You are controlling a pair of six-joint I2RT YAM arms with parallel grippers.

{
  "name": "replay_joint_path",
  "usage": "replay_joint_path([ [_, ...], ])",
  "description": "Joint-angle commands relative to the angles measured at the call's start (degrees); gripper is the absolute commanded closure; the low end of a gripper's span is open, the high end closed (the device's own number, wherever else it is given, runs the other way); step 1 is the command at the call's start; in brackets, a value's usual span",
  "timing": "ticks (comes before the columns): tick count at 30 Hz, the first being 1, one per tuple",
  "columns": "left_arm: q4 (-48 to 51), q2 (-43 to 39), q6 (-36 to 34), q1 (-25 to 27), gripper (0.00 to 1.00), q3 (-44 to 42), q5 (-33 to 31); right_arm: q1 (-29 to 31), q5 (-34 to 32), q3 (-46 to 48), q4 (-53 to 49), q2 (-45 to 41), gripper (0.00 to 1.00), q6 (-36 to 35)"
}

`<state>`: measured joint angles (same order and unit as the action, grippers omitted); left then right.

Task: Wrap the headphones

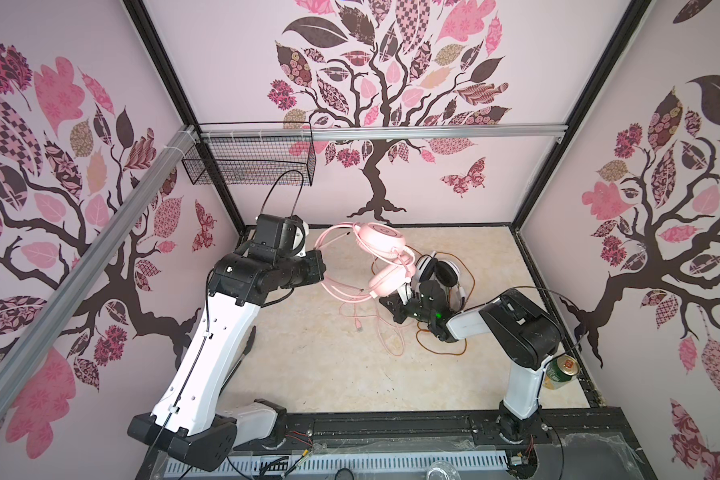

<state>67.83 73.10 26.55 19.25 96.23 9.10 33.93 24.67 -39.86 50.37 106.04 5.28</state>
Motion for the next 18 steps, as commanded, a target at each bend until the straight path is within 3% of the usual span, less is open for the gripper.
replay_joint_path([
  [1, -8.0, -0.1, 4.1, -1.4, 1.00, 0.5, 3.3, 4.0, -4.2, 1.6, -7.9, -8.5, 0.98, -1.8],
  [11, -13.1, 2.2, 8.3, -1.8, 1.00, -2.1, -0.7, 15.6, -20.3, 7.3, -34.1, -30.6, 1.00, -6.1],
  [18, -10.0, 3.3, 6.4, -0.9, 1.00, -5.2, -16.2, 17.9, -25.3, 3.1, -50.6, -44.9, 1.00, -8.6],
])
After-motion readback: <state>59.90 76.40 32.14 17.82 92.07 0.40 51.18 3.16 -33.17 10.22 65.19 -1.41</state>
